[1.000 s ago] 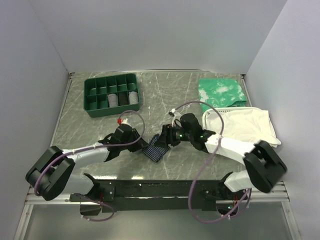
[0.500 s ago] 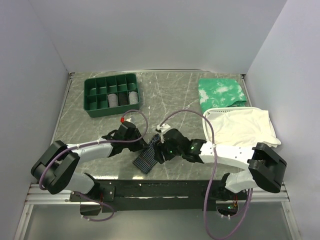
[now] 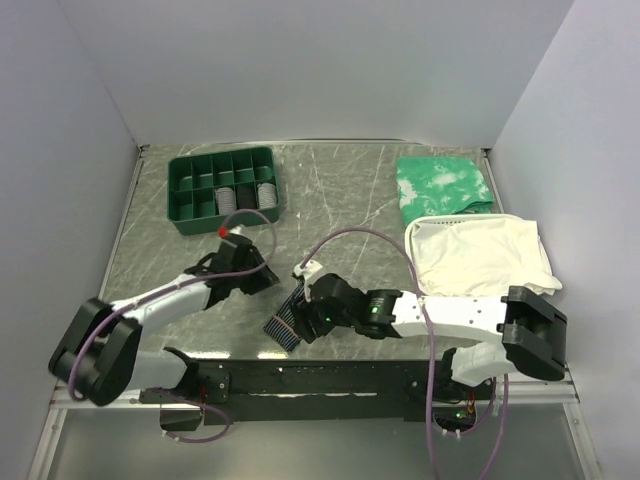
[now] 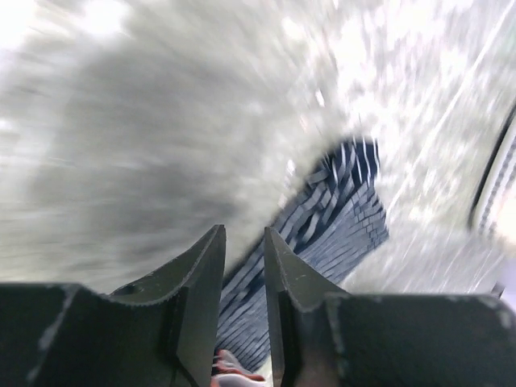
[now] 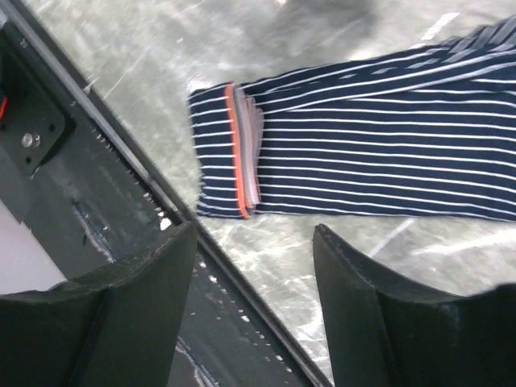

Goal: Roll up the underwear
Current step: Roll the underwear to the center of the board.

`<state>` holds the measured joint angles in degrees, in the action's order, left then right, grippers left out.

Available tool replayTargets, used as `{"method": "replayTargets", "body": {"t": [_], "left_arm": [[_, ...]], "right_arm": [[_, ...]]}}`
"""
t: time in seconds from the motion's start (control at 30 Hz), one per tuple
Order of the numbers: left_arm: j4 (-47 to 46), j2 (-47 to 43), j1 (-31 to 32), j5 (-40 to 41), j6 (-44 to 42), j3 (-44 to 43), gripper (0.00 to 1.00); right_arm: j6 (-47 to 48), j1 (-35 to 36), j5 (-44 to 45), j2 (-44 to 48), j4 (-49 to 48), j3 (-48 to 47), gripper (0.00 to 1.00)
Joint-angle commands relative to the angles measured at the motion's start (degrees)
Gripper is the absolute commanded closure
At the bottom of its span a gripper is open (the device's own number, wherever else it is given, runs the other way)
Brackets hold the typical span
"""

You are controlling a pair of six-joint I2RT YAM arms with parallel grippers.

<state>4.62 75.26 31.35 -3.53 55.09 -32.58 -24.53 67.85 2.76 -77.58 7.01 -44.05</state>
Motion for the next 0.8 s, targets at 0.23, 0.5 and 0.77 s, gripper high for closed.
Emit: {"method": "replayTargets", "body": {"t": [0.23, 0.5, 0.77], "left_arm": [[13.2, -18.0, -10.8, 2.9, -3.9, 4.7, 0.64], [14.5, -26.6, -11.1, -0.1, -2.5, 9.5, 0.61], [12.8, -28.2, -11.0, -4.4, -2.4, 10.9, 0.59]], "right_arm": [[0.4, 4.9, -0.5, -10.1, 0.5, -10.1, 0.66], [1.6, 5.2, 1.2, -16.5, 2.7, -14.4, 0.6], [1.4, 4.5, 2.9, -20.4, 3.0, -15.8, 0.6]]}}
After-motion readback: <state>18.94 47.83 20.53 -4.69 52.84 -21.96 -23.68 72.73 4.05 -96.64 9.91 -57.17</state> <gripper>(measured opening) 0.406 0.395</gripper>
